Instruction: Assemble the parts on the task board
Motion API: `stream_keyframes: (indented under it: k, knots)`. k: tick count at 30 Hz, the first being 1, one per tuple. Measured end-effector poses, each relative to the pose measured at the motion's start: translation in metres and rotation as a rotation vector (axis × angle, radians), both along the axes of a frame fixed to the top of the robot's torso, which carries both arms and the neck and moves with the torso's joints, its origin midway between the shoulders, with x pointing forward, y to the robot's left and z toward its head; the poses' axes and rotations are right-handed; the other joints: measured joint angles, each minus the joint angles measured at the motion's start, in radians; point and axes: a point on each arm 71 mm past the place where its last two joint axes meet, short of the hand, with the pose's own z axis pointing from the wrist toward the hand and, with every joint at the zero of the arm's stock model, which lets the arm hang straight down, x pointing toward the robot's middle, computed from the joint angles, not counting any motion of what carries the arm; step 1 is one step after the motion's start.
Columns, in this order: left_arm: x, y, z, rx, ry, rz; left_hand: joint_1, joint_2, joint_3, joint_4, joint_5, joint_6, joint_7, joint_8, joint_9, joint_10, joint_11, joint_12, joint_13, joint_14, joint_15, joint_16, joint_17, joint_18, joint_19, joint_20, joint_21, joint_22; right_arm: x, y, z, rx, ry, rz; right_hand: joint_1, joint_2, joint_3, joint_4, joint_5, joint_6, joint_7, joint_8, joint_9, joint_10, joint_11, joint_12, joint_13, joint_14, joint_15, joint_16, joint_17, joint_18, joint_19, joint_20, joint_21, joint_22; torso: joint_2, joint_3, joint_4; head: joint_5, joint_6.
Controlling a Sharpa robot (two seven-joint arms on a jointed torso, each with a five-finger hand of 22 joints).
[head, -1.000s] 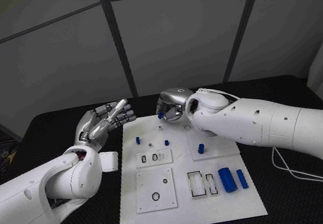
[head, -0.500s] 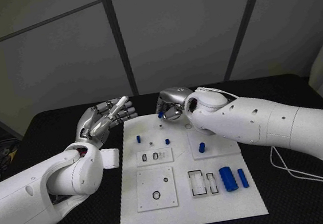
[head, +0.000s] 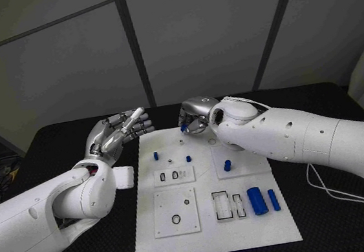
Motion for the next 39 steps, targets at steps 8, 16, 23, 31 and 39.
stream_keyframes:
  k: [8,16,23,31,39]
  knots:
    - [0.0003,0.0006,0.0000,0.001,0.000,0.001,0.000,0.000,0.000,0.000,0.000,0.000,0.000,0.000,0.000,0.000,0.000,0.000,0.000,0.000,0.000,0.000,0.000,0.000,0.000,0.000,0.000,0.000,0.0003,0.0004,0.0008,-0.004,-0.001,-0.002,0.000,0.000,0.000,0.000,0.000,-0.002,0.001,-0.003,0.000,-0.004,0.004,0.000,-0.001,0.000,0.000,0.004,0.000,0.000,0.000,0.000,0.000,0.000,0.001,-0.0008,0.0017,-0.001,0.001]
    - [0.0010,0.0014,0.0003,0.002,-0.001,0.003,0.000,0.000,0.000,0.000,0.000,0.000,0.000,0.000,0.000,0.000,0.000,0.000,0.000,0.000,0.000,0.000,0.000,0.000,0.000,0.000,0.000,0.000,0.0004,0.0006,0.0015,-0.007,0.001,0.000,-0.006,-0.007,0.005,0.002,0.000,-0.003,0.000,0.001,-0.001,-0.008,0.000,0.000,-0.001,0.000,0.000,0.004,0.000,0.000,0.000,0.000,0.000,0.000,0.002,-0.0012,0.0024,0.001,0.000]
    - [0.0020,0.0030,0.0003,0.003,-0.001,0.008,0.004,0.004,0.000,-0.006,0.000,0.000,0.000,-0.004,0.000,0.000,0.000,0.000,0.000,0.000,0.000,-0.004,0.000,0.000,0.000,0.000,0.000,-0.001,-0.0007,0.0013,0.0017,-0.006,0.003,0.009,-0.014,-0.015,0.007,0.005,0.000,-0.007,0.003,0.001,-0.001,-0.011,0.003,0.000,-0.001,0.000,0.000,0.007,0.000,0.000,0.000,0.000,0.000,0.000,0.002,-0.0012,0.0022,0.002,-0.002]
    - [0.0025,0.0037,0.0003,0.004,-0.001,0.009,0.004,0.004,0.000,-0.006,0.000,0.000,0.000,-0.004,0.000,0.000,0.000,-0.004,0.000,0.000,0.000,-0.004,0.000,0.000,0.000,0.000,0.000,-0.001,-0.0031,0.0024,-0.0030,-0.012,0.017,0.019,-0.016,-0.016,0.010,0.007,0.000,-0.010,0.004,0.001,-0.001,-0.011,0.004,0.000,-0.001,0.000,0.000,0.007,0.001,0.000,0.000,0.000,0.000,0.000,0.003,-0.0012,0.0018,0.002,-0.003]
    - [0.0028,0.0040,0.0003,0.005,0.001,0.010,0.004,0.004,0.000,-0.006,0.000,0.000,0.000,-0.004,0.000,0.000,0.000,-0.004,0.000,0.000,0.000,-0.004,0.000,0.000,0.000,0.000,0.000,-0.001,-0.0031,0.0020,-0.0022,-0.012,0.017,0.021,-0.020,-0.020,0.011,0.009,0.000,-0.011,0.003,0.001,0.000,-0.011,0.004,0.000,-0.001,0.000,0.000,0.007,0.002,0.000,0.000,0.000,0.000,0.000,0.004,-0.0013,0.0018,0.001,-0.002]
